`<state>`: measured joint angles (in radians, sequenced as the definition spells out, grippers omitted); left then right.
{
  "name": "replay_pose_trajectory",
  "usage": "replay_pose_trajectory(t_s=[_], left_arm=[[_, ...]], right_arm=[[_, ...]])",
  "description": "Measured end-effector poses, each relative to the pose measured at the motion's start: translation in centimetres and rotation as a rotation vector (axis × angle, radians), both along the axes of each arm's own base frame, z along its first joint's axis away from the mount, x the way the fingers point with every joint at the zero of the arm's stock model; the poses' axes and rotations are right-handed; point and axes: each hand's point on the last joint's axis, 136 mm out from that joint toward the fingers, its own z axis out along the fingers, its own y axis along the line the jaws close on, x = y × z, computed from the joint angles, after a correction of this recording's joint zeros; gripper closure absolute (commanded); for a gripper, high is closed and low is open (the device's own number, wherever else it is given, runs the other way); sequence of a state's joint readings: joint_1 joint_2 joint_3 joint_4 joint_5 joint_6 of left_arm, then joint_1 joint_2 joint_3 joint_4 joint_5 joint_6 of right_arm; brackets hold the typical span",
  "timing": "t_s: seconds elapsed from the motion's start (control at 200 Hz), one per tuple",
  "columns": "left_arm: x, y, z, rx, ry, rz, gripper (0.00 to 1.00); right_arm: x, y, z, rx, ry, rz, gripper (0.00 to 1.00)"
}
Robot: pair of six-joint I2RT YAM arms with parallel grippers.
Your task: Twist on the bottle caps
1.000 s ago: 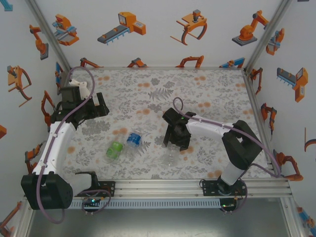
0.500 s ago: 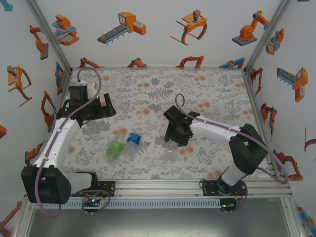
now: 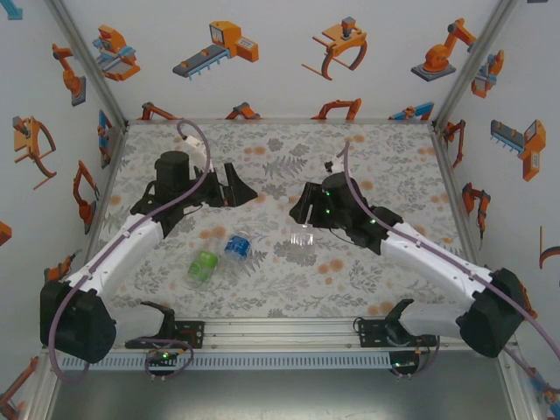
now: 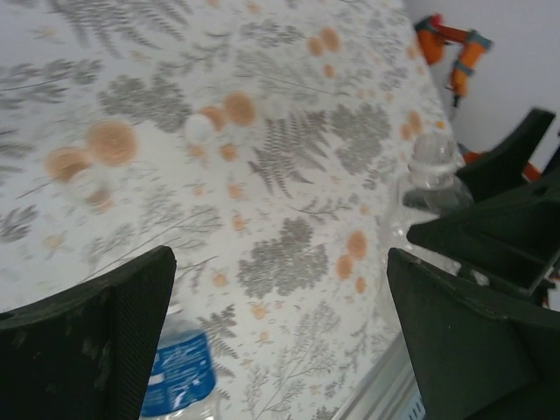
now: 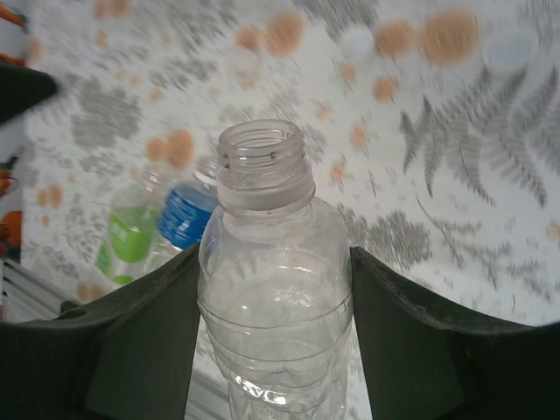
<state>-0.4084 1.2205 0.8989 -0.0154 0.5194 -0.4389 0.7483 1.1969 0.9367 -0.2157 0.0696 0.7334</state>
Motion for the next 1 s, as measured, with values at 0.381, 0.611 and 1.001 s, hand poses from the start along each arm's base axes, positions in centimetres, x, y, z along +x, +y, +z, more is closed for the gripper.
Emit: replay_pose_trajectory(t_s=[0.381, 0.611, 1.001], left_arm=[[-5.7, -5.8, 6.1, -0.233, -0.322, -0.326, 0.04], [-10.0, -8.0, 10.1, -0.346, -0.523, -0.504, 0.04], [-13.6, -11.1, 13.6, -0.385, -0.657, -0.662, 0.13]], right_arm=[[-1.1, 0.1, 13.3, 0.160, -0.525, 0.136, 0.70], [-4.1, 1.1, 18.5, 0.272, -0.700, 0.284, 0.72], [-7.2, 1.4, 22.9, 0.402, -0.840, 0.402, 0.75]])
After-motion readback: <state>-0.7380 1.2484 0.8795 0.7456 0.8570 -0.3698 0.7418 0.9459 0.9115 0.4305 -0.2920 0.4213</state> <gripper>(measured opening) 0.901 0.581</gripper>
